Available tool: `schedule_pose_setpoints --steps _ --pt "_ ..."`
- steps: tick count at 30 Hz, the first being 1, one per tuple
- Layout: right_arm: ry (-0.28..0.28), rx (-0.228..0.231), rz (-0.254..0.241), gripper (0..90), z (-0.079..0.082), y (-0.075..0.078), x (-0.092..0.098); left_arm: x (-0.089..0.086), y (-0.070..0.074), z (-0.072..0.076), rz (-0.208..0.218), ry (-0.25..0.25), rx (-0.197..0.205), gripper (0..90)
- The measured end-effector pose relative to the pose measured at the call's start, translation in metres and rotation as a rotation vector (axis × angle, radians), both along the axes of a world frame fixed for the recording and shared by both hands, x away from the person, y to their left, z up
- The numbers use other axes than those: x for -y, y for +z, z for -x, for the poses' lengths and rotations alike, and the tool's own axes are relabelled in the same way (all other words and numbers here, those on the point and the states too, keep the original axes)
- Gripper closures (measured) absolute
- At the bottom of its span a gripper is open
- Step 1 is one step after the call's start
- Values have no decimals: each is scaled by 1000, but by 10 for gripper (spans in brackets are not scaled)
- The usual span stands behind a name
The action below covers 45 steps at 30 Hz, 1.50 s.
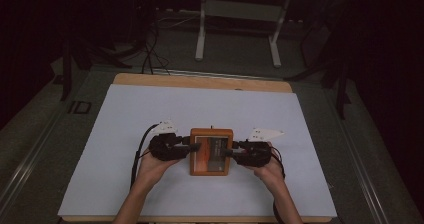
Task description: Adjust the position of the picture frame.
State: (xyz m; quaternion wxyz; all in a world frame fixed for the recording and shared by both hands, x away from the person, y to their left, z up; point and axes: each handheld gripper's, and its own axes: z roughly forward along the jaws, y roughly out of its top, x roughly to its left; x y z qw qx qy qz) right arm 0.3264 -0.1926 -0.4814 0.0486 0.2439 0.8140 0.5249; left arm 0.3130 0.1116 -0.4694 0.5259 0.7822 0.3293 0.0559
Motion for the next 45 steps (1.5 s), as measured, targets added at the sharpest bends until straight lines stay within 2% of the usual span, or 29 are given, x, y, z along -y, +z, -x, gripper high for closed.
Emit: schedule_pose_setpoints --steps 3,8,13,20,26,33,38,45 --pt "-22 -5 25 595 -3 0 -2 2 -3 -4 3 22 4 601" --pt "-35 -34 23 585 -11 -2 -3 4 -6 -9 1 53 -3 586" --pt "-71 -73 31 574 -17 -3 -4 5 -9 -14 -6 93 -12 567" --pt "-113 -128 46 554 -24 -5 -8 6 -15 -24 -2 114 -37 541" --pt "-177 -200 56 533 -34 -11 -11 6 -25 -38 9 150 -94 523" --pt "-211 -282 69 505 -47 -18 -15 5 -35 -54 20 156 -175 499" --pt "-223 -321 50 499 -52 -24 -13 5 -43 -61 51 153 -201 490" --pt "-254 -367 32 494 -57 -31 -12 8 -50 -68 51 178 -234 477"
